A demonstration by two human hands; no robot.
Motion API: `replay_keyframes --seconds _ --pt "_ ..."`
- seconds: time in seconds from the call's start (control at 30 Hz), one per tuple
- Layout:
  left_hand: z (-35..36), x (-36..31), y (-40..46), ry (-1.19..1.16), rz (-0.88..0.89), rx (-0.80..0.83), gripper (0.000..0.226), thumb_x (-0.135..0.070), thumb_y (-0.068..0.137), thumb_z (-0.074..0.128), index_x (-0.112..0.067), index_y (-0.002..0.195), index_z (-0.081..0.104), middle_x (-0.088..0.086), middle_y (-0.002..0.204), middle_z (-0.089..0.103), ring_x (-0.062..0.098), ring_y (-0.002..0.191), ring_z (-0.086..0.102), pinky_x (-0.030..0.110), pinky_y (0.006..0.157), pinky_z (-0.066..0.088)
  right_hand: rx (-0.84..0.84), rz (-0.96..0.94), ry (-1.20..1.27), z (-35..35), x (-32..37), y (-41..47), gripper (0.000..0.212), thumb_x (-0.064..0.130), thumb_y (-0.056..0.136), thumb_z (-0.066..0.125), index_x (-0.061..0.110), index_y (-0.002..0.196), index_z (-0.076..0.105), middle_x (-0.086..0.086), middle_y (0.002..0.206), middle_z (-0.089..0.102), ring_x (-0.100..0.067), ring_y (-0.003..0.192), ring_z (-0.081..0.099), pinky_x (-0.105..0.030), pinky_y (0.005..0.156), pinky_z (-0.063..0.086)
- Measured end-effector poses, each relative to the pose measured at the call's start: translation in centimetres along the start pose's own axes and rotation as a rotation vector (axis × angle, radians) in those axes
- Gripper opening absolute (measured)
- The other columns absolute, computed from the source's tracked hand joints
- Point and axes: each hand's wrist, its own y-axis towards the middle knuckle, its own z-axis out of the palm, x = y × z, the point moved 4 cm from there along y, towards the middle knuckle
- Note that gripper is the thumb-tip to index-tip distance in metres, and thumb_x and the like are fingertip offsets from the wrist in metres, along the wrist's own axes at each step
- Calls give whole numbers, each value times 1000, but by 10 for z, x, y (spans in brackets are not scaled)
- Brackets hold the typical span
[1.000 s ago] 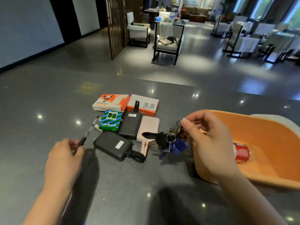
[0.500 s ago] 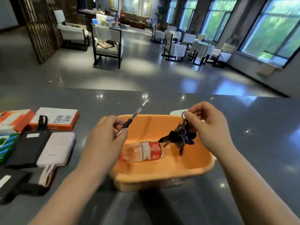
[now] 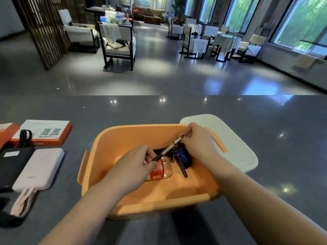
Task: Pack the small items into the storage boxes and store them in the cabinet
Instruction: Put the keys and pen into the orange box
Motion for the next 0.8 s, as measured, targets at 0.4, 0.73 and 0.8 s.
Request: replay_keyframes --seconds 0.4,0.73,0.8 --pt "56 -34 11 621 111 407 20 -16 89 51 -15 106 61 6 107 62 27 98 59 37 77 50 -15 -126 373 -55 -4 -43 21 15 84 64 33 92 67 17 91 69 2 80 63 -18 75 48" --pt "9 -29 -4 424 131 63 10 -31 86 57 -24 92 61 -2 94 65 22 89 60 33 65 44 117 -197 368 -25 30 -69 23 11 86 62 30 99 66 15 93 68 5 85 61 -8 73 46" --pt "-30 -11 -26 189 88 -146 11 -37 84 59 -28 88 61 -10 88 64 12 84 58 33 71 47 137 -286 366 -18 57 -77 22 15 87 63 33 100 65 20 91 67 11 88 59 -2 69 42"
